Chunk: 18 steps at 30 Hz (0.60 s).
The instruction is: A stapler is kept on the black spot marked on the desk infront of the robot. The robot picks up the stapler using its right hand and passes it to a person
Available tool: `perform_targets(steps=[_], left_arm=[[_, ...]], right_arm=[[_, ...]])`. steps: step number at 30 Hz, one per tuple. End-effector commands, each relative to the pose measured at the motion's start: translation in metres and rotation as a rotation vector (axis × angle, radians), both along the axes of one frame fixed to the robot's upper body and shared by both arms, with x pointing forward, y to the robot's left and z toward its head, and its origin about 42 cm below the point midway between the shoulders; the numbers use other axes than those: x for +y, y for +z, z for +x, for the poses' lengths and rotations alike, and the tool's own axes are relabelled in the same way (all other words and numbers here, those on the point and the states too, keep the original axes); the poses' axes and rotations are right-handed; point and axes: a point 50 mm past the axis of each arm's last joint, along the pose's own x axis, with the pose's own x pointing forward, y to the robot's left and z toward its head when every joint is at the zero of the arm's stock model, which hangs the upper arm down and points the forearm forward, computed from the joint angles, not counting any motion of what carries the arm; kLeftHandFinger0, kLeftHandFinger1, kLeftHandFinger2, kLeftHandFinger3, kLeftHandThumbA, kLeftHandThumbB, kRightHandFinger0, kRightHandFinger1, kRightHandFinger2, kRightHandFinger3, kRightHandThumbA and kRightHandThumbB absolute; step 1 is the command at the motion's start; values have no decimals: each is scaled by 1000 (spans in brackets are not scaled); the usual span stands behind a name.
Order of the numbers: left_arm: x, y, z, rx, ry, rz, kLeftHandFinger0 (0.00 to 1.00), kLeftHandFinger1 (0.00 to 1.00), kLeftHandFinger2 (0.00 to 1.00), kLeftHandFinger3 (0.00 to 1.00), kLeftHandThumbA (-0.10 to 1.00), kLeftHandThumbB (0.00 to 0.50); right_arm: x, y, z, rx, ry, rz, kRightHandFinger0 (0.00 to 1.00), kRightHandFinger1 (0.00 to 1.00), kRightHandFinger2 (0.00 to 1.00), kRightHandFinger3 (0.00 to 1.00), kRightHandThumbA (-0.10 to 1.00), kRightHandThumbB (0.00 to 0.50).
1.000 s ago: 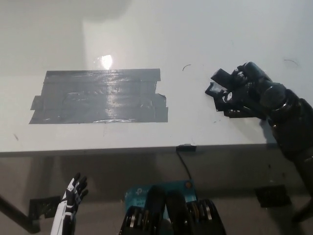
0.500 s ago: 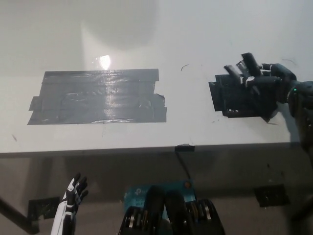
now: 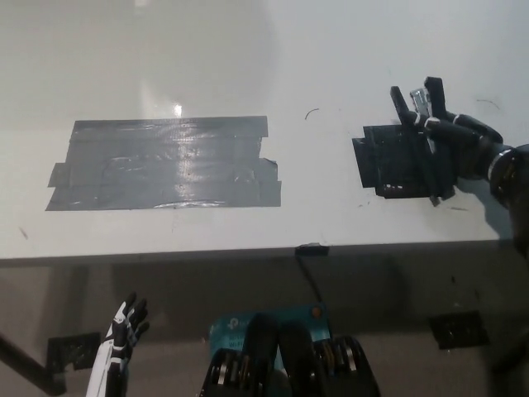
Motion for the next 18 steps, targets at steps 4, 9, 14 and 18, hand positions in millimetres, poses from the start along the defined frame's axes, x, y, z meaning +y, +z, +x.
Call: perform_targets(steps=[4, 9, 14, 18], left_arm=[[3, 13, 2, -58, -15, 6, 1000, 1000, 1000, 1000, 1000, 439], [3, 12, 3, -53, -18, 12, 1000, 1000, 1000, 1000, 1000, 433], [2, 12, -1, -43, -19, 12, 1000, 1000, 1000, 1000, 1000, 443], [3, 11, -2, -44, -20, 13, 1000, 1000, 1000, 1000, 1000, 446]], right_arm=[[58, 174, 16, -494, 261, 406, 0, 0, 0, 0, 1000, 0], [78, 202, 7, -505, 269, 441, 0, 0, 0, 0, 1000, 0], [94, 217, -4, -522, 290, 442, 0, 0, 0, 0, 1000, 0], [104, 220, -3, -506, 285, 431, 0, 0, 0, 0, 1000, 0]])
